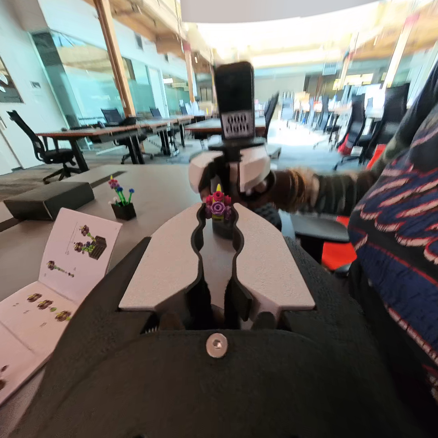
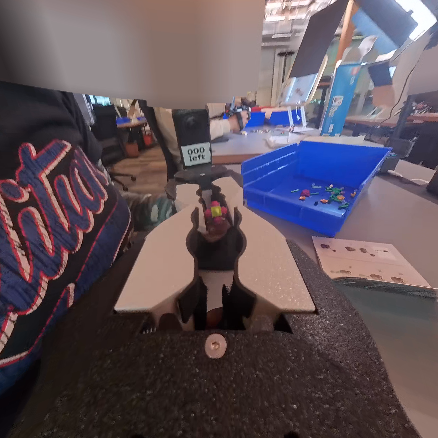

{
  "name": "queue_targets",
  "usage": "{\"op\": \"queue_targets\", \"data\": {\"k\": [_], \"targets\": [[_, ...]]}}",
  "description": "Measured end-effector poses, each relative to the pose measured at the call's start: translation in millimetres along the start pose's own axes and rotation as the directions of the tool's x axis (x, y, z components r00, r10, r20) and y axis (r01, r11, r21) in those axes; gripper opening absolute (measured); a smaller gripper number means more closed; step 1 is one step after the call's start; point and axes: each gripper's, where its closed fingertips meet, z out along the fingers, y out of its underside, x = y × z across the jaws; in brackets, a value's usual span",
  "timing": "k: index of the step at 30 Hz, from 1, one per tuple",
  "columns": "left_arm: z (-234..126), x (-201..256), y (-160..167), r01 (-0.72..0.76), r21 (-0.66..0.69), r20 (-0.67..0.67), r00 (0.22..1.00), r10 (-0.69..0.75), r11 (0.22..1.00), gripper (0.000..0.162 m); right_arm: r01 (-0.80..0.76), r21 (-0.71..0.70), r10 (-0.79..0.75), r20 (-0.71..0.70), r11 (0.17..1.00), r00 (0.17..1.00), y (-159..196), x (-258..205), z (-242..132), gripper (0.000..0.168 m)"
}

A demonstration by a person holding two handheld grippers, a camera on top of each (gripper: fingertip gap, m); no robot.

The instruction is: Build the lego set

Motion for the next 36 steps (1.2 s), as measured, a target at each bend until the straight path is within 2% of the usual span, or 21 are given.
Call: {"op": "queue_targets", "data": {"k": [4, 8, 12, 14, 17, 19, 22, 25, 29, 36], "targets": [[-4.6, -6.1, -19.1, 0.136, 0.178, -0.009, 0.991, -0.137, 0.975, 0.019, -0.05, 0.125, 0.052, -0.017, 0.991, 0.998, -13.9, 1.7, 4.7, 0.02], [-6.1, -5.5, -23.3, 0.143, 0.214, -0.009, 0.989, -0.144, 0.966, 0.02, -0.068, 0.154, 0.073, -0.03, 0.986, 0.997, -18.3, 3.3, 8.5, 0.018], [-4.3, -2.4, -23.8, 0.138, 0.221, -0.014, 0.99, -0.138, 0.966, 0.02, -0.043, 0.168, 0.048, -0.031, 0.985, 0.998, -20.3, 1.0, 9.7, 0.006], [-3.9, -6.0, -21.3, 0.116, 0.203, 0.023, 0.992, -0.123, 0.972, 0.021, -0.002, 0.118, 0.01, -0.071, 0.993, 0.997, -16.8, 4.5, 7.8, 0.003], [-9.2, -23.2, -14.6, 0.038, 0.138, 0.158, 0.986, -0.06, 0.99, 0.041, 0.005, 0.026, 0.001, -0.215, 1.0, 0.977, -13.3, 30.3, -10.6, 0.003], [-16.5, -33.0, -8.4, 0.013, 0.095, 0.223, 0.974, -0.034, 0.995, 0.047, -0.057, -0.133, 0.008, -0.341, 0.989, 0.94, 7.9, 58.9, -32.6, 0.003], [-26.5, -37.3, -11.3, 0.031, 0.16, 0.231, 0.971, -0.068, 0.987, 0.049, -0.184, -0.339, 0.007, -0.463, 0.923, 0.886, 50.0, 89.8, -63.3, 0.003], [-29.6, -39.4, -13.3, 0.068, 0.192, 0.208, 0.972, -0.109, 0.979, 0.049, -0.217, -0.367, 0.004, -0.501, 0.905, 0.865, 65.2, 101.3, -70.9, 0.003], [-26.7, -39.9, -10.1, 0.073, 0.169, 0.21, 0.972, -0.109, 0.983, 0.048, -0.271, -0.41, 0.01, -0.538, 0.871, 0.843, 85.4, 109.5, -73.5, 0.003], [-25.5, -39.1, -9.4, 0.055, 0.158, 0.218, 0.972, -0.089, 0.986, 0.043, -0.355, -0.443, 0.041, -0.578, 0.823, 0.815, 98.4, 115.9, -77.1, 0.003]]}}
